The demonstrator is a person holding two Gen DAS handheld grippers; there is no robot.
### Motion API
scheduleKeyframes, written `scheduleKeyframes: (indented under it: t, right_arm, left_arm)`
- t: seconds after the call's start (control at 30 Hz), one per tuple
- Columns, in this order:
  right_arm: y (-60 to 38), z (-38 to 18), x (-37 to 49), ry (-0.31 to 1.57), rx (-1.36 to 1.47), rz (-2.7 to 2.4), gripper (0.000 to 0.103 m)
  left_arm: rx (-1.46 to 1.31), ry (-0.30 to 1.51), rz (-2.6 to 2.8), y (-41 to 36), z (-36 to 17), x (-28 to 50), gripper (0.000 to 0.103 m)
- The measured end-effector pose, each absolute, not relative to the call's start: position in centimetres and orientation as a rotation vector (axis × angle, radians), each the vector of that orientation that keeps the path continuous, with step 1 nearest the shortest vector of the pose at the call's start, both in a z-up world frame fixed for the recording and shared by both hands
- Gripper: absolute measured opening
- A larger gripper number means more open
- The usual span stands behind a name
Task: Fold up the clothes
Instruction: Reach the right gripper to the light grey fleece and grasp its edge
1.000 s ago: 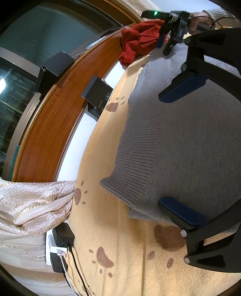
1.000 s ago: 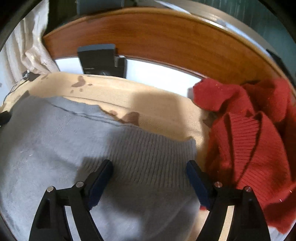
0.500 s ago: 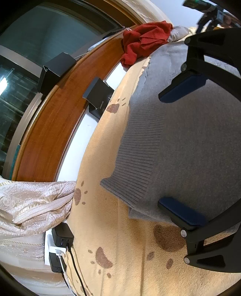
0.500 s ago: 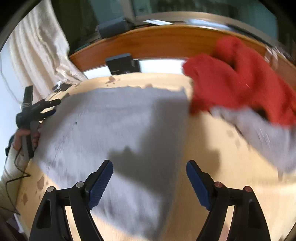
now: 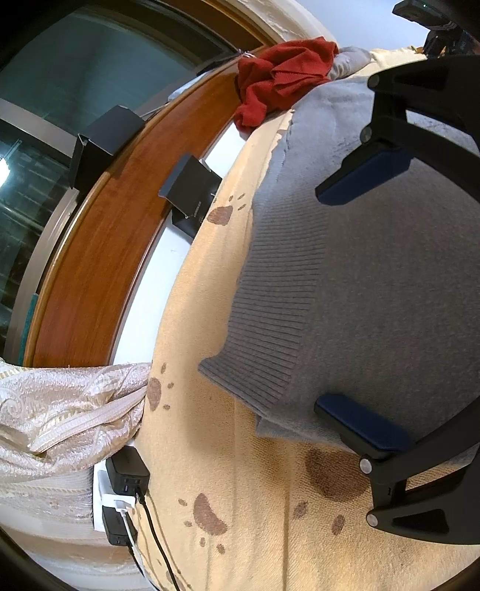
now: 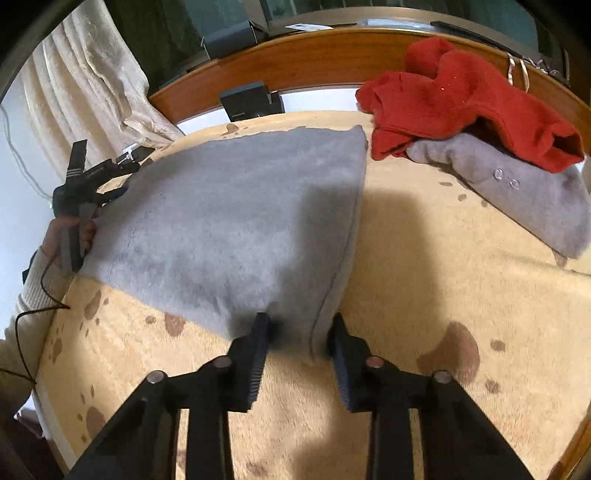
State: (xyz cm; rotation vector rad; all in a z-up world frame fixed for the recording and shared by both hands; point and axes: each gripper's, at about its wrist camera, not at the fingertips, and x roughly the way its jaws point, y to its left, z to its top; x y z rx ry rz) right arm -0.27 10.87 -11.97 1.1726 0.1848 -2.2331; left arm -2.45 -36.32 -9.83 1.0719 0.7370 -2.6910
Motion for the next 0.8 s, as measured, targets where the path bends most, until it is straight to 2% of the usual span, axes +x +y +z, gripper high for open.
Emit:
scheduleKeyframes:
  t: [0.03,0.07,0.27,0.4,0.47,0.57,0.6,0.63,0.8]
  right_arm:
    - [10.7,-11.9,-0.3,0.198,1.172,-2.239,0.017]
    - [10.6,-11.7,-0.3,0.211,1.171,-2.246,0.015]
    - [10.1,-12.0,0.7,0.382,1.188,-2.289,0.013]
    - [11.3,-12.0,0.1,0.216,1.207,-2.261,0.014]
    - [12.1,-11.9,-0.4,0.079,1.225,-2.233,0.02]
    - [13.8,-11.7,-0.4,-0.158,1.232,-2.18,0.04]
    - [14.3,-11.7,-0.2,-0.224,1.226,-2.17,0.058]
    - [14.8,-11.6,-0.1,-0.289,1.219,-2.158,0.069]
    - [16.5,-11.8,0.5,-0.568,1.224,-2.05,0.07]
  left_arm:
    - [1.067,0.749,-2.695,-36.4,-9.8,-2.4,0.103]
    - [1.063,0.761,-2.699,-36.6,-9.9,-2.3,0.103]
    - [1.079,0.727,-2.696,-36.2,-9.9,-2.5,0.103]
    - [1.127,0.676,-2.695,-35.8,-9.8,-2.5,0.103]
    - [1.162,0.678,-2.684,-35.5,-9.5,-2.4,0.103]
    - [1.219,0.81,-2.721,-34.3,-8.8,-2.2,0.103]
    - [1.245,0.841,-2.737,-33.7,-8.7,-2.2,0.103]
    - [1.275,0.848,-2.751,-32.9,-8.5,-2.3,0.103]
    - [1.432,0.875,-2.773,-29.5,-8.5,-3.1,0.103]
